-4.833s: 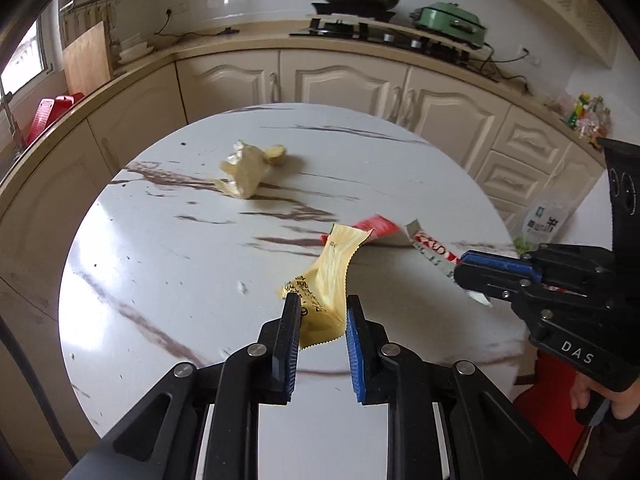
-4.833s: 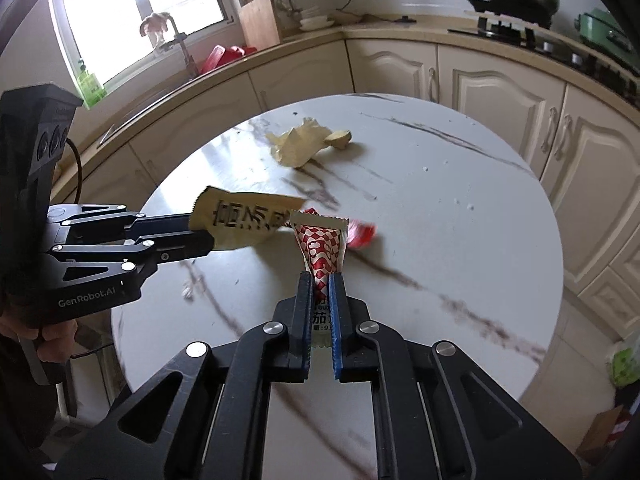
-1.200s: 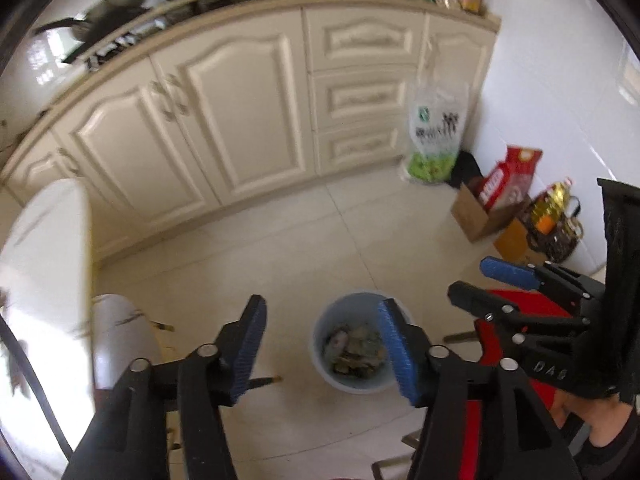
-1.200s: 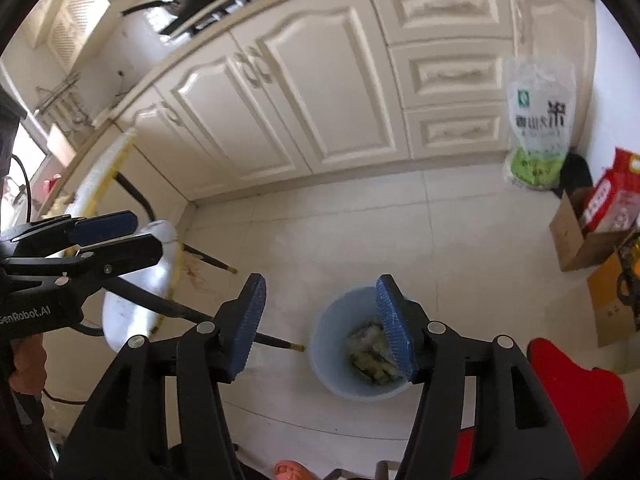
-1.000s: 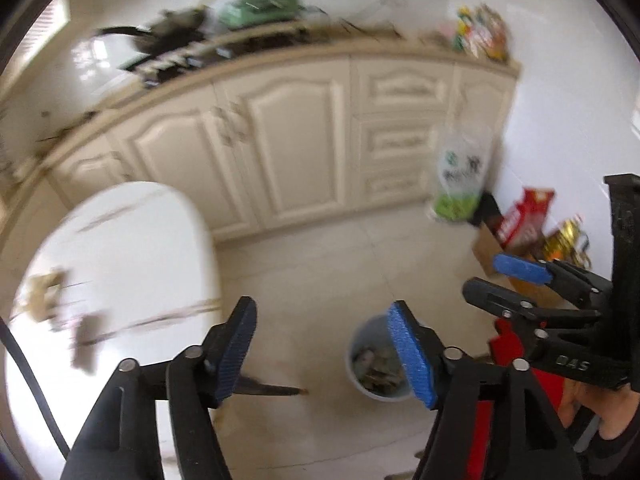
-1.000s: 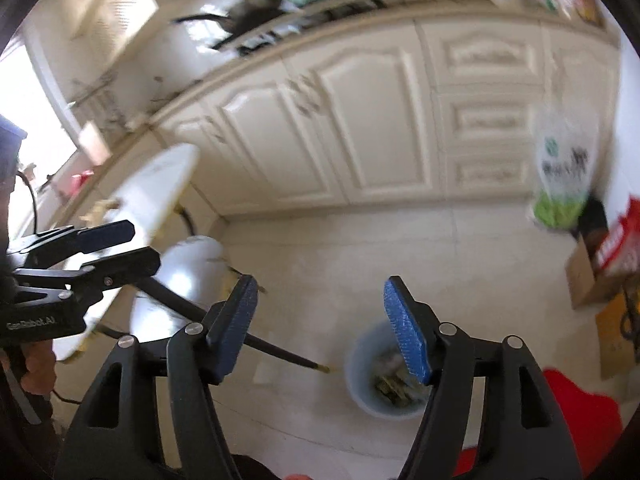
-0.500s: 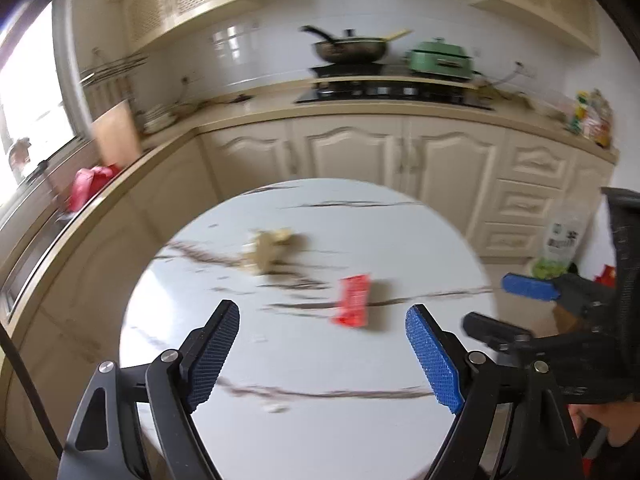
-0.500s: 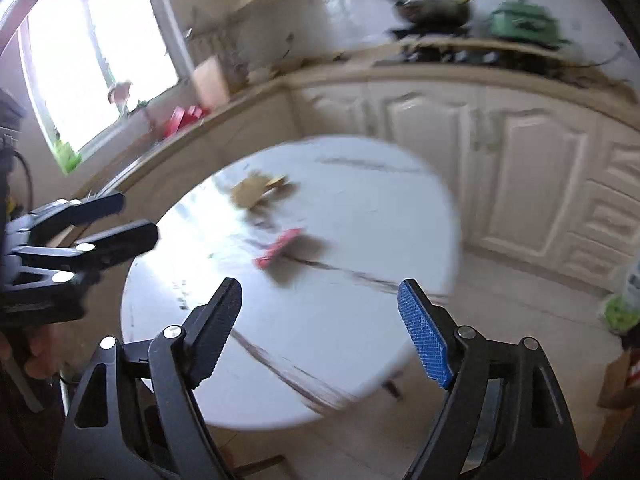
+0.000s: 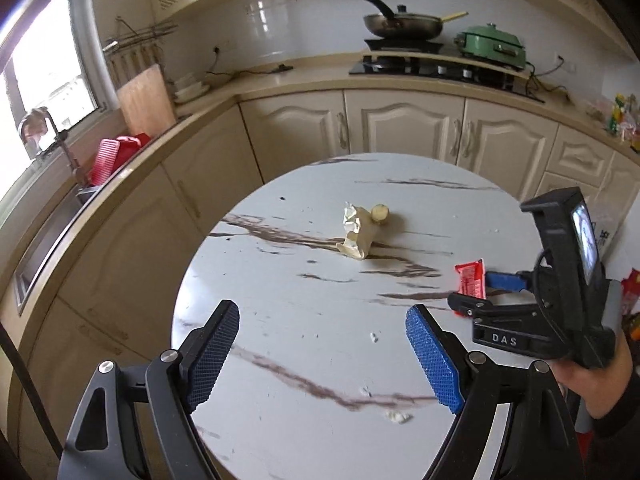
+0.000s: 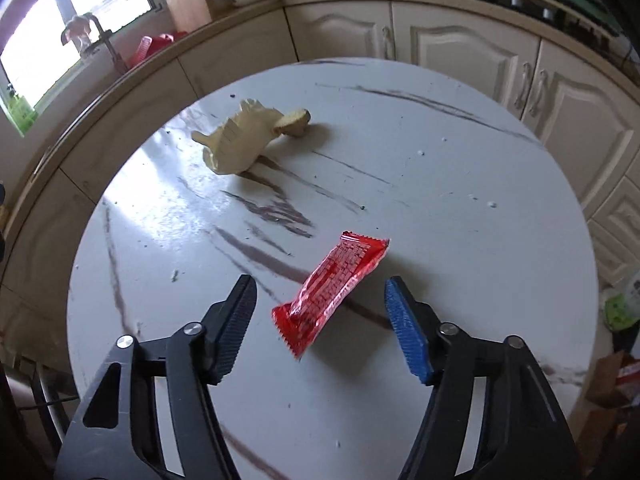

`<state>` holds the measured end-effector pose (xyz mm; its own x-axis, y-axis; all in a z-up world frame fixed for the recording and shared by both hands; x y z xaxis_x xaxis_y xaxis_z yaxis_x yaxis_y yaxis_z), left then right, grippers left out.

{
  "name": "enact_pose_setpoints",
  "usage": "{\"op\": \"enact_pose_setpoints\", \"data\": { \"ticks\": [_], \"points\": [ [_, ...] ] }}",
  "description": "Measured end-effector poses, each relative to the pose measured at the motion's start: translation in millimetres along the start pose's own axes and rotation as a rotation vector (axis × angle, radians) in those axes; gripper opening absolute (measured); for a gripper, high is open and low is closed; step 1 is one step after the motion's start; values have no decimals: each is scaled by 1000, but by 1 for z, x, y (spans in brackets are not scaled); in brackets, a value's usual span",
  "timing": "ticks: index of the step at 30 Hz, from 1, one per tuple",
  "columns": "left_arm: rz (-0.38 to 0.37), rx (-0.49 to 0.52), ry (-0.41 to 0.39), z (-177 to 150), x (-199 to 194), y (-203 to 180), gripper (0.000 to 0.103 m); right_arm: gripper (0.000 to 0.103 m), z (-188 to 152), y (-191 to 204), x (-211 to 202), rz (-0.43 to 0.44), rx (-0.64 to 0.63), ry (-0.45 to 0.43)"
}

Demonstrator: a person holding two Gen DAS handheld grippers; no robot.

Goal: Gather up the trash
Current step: 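Grasp the red snack wrapper with the right tool while the left tool grasps the crumpled cream paper, then carry wrapper and paper over the blue bucket and open both tools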

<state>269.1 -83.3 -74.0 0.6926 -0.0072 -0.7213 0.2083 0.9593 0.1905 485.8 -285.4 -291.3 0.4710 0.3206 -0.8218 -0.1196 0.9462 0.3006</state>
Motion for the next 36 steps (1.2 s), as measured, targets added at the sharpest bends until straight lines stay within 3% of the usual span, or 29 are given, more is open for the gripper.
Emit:
{"op": "enact_pose_setpoints", "data": {
  "ticks": [1,3,6,9,13,19,21,23,24,25,29,36],
  "points": [
    [-8,2,11,9,14,8,82,43,0,1,2,-6,-8,6],
    [-7,5,34,23,34,12,82,22,-1,4,4,-11,-44,10],
    [-32,22,34,42,59,9,82,15,-3,6,3,15,-104,8],
    [-39,29,47,56,95,1,82,10,-4,0,-6,11,-132,-19],
    [-14,31,72,68,146,-12,82,10,4,-20,-18,53,-91,-73],
    [-4,35,97,81,202,-23,82,10,12,-39,-16,99,-54,-85],
    [3,22,128,84,222,-22,75,10,11,-43,-14,119,-43,-83],
    [-11,1,164,82,235,-20,45,10,11,-46,-13,130,-36,-87],
    [-28,-5,188,81,242,-19,39,10,11,-47,-14,133,-33,-87],
    [-54,-20,200,79,247,-17,24,10,11,-48,-14,136,-33,-91],
    [-94,-72,168,76,237,-9,14,10,9,-48,-17,147,-26,-100],
    [-120,-74,97,66,188,9,13,10,2,-35,-36,173,-16,-124]
  ]
}}
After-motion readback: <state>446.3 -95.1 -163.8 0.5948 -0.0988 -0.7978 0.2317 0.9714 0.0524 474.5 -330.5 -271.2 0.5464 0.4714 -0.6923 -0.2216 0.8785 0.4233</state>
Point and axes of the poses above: each gripper's, at about its wrist camera, not at the fingertips, and x roughly the way its jaws point, y to its left, z to its top, the point moved 2 cm from there along x, roughly the way its jaws point, and after that the axes turned 6 degrees about z, right-handed, at the moved point
